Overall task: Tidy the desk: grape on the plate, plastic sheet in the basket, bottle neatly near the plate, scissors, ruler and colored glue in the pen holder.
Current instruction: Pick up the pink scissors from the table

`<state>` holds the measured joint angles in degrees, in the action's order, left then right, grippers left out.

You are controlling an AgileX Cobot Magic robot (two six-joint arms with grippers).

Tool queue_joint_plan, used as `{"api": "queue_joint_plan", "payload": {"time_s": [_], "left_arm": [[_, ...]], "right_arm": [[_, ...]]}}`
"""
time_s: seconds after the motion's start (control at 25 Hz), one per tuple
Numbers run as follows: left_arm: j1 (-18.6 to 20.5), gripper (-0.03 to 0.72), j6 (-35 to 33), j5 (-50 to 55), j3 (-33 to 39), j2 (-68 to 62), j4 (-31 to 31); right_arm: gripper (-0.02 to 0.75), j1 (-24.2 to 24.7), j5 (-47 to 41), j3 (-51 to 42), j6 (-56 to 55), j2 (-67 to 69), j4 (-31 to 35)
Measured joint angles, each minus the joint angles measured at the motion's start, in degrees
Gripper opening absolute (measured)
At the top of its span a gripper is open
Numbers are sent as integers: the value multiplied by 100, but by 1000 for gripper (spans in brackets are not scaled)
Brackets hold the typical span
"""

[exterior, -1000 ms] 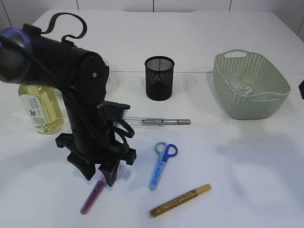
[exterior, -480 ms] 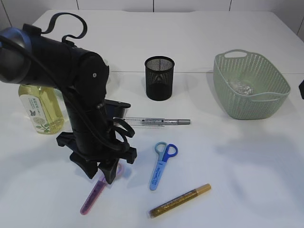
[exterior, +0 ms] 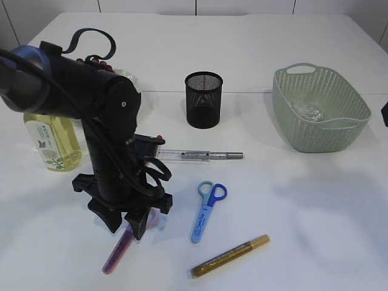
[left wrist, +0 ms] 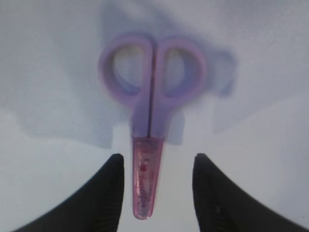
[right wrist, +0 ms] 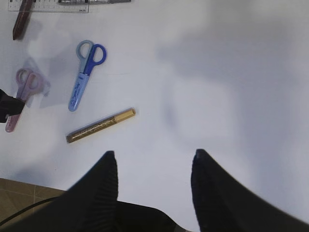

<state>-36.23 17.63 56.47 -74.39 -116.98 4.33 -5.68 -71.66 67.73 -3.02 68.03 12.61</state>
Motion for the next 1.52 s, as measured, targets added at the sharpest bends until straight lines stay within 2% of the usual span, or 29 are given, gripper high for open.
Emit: {"api": "queue_joint_plan", "payload": {"time_s": [1.52], "left_arm": [[37,358,0,-46,-17,-187,0]], "right_arm": [[399,0,0,0,-11,0,0]]}}
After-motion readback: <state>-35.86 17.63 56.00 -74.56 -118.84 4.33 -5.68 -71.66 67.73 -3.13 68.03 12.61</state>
